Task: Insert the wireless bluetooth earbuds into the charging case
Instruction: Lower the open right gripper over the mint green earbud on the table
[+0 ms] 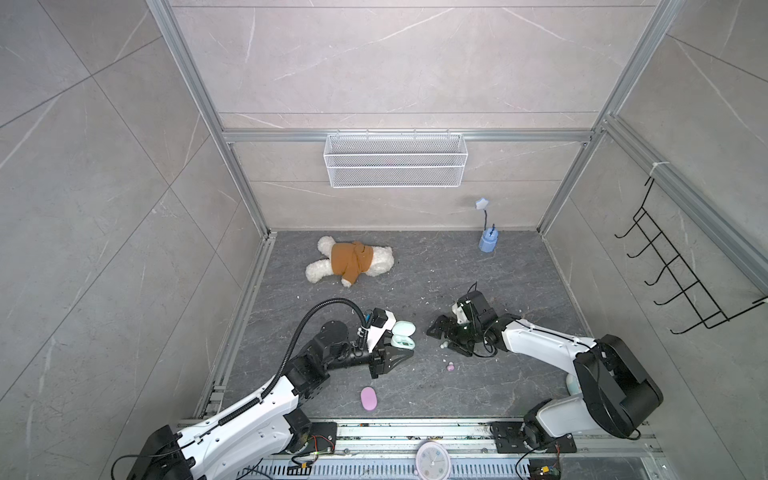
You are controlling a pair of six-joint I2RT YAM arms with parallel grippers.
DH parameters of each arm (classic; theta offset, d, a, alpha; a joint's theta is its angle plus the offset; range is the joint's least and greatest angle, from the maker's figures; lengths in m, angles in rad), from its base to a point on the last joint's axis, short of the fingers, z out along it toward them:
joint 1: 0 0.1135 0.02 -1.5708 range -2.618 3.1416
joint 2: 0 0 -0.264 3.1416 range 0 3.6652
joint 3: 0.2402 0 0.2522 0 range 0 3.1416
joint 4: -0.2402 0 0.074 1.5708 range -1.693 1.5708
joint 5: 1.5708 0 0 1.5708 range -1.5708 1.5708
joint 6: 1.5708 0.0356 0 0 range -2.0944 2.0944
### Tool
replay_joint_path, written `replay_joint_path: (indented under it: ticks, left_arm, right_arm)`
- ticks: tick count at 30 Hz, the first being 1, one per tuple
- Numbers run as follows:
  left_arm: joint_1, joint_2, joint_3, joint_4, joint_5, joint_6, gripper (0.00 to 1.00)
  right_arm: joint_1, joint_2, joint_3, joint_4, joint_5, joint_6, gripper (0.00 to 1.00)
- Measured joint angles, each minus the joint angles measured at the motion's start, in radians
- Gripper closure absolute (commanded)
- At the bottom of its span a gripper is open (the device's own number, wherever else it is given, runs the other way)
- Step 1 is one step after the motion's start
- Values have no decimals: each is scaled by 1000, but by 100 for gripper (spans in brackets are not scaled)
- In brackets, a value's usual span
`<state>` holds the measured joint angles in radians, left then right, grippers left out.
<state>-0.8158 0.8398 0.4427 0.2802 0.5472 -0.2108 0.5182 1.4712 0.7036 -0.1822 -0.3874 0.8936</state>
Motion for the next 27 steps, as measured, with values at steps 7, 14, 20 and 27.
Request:
replay_joint_path:
  ticks: [7,14,20,27]
  left_arm:
    - [0,-2,0,-3,0,0,79]
    - [0,-2,0,-4,0,0,80]
    - [0,-9,0,-10,-4,0,79]
    - [0,-14,0,-11,-13,0,80]
  right_arm:
    - [-1,6,17,-4,-6,-7,8]
    - [-1,23,37,-12,-11,-19,9]
    - [-1,19,74,-85,25,-14,16]
    - [-1,14,85,-177,90,40,22]
